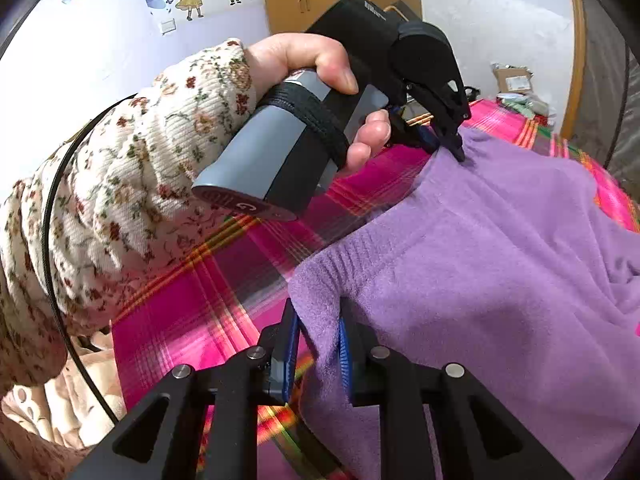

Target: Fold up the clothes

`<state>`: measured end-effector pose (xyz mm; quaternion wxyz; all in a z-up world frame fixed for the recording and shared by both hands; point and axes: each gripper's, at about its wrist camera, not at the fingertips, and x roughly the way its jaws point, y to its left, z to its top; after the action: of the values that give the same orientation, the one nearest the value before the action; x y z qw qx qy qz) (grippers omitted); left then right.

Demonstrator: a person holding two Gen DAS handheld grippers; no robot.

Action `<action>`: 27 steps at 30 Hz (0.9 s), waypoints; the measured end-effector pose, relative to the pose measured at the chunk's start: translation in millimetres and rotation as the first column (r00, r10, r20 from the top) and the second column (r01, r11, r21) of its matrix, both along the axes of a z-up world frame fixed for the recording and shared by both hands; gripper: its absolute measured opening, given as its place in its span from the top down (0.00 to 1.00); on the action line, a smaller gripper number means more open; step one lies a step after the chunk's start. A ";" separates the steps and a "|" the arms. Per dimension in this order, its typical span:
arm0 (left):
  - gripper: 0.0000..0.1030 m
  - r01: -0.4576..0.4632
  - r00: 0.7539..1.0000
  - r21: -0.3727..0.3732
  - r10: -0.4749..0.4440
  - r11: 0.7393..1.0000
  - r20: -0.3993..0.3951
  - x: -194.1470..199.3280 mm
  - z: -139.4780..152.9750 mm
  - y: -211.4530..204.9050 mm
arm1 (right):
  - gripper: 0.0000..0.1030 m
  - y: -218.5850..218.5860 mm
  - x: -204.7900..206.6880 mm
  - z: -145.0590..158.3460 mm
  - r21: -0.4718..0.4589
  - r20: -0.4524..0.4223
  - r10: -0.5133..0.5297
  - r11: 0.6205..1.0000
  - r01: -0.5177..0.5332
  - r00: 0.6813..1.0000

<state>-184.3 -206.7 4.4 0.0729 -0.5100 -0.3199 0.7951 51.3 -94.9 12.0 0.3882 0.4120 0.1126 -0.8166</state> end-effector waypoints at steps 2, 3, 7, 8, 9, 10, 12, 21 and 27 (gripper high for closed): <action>0.91 -0.016 1.000 0.001 0.016 1.000 0.005 0.3 -1.9 -6.7 | 0.82 -6.4 -1.4 -1.3 -0.006 0.007 0.007 1.000 -0.007 1.000; 0.91 -0.023 1.000 0.002 0.023 1.000 0.008 0.5 -2.9 -10.0 | 0.82 -8.9 -2.3 -2.3 -0.012 0.015 0.008 1.000 -0.008 1.000; 0.91 -0.035 0.999 0.010 0.035 0.999 0.013 -3.1 -7.0 -8.6 | 0.82 -15.2 -4.2 -7.8 -0.009 0.030 0.012 1.000 -0.011 0.999; 0.91 -0.037 0.999 0.012 0.037 0.999 0.013 -3.0 -7.7 -8.5 | 0.81 -15.6 -4.9 -9.5 -0.006 0.038 0.013 1.000 -0.012 0.999; 0.91 -0.036 0.999 0.012 0.036 0.999 0.013 -4.2 -8.0 -7.3 | 0.80 -14.9 -6.3 -10.8 -0.005 0.055 0.015 1.000 -0.015 0.998; 0.91 -0.035 0.999 0.011 0.035 0.999 0.012 -5.4 -8.3 -6.1 | 0.79 -12.7 -8.1 -10.2 -0.010 0.073 0.015 1.000 -0.014 0.997; 0.90 -0.034 0.999 0.007 0.034 0.999 0.013 -5.3 -8.0 -5.0 | 0.76 -0.5 -9.8 -1.7 -0.032 0.085 0.014 0.999 -0.012 0.996; 0.88 -0.046 0.999 -0.014 0.046 0.999 0.028 0.2 -4.0 -4.4 | 0.69 161.5 -47.7 40.8 -0.054 -0.073 -0.383 0.923 0.380 0.921; 0.87 -0.045 0.999 -0.106 0.042 0.993 -0.027 24.2 16.8 0.2 | 0.68 317.3 -97.8 43.0 -0.059 -0.095 -0.770 0.637 0.768 0.631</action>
<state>-160.1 -206.4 21.1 0.0323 -0.4962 -0.2873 0.8187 -46.5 222.5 55.0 -0.0007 0.3724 -0.0574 -0.9263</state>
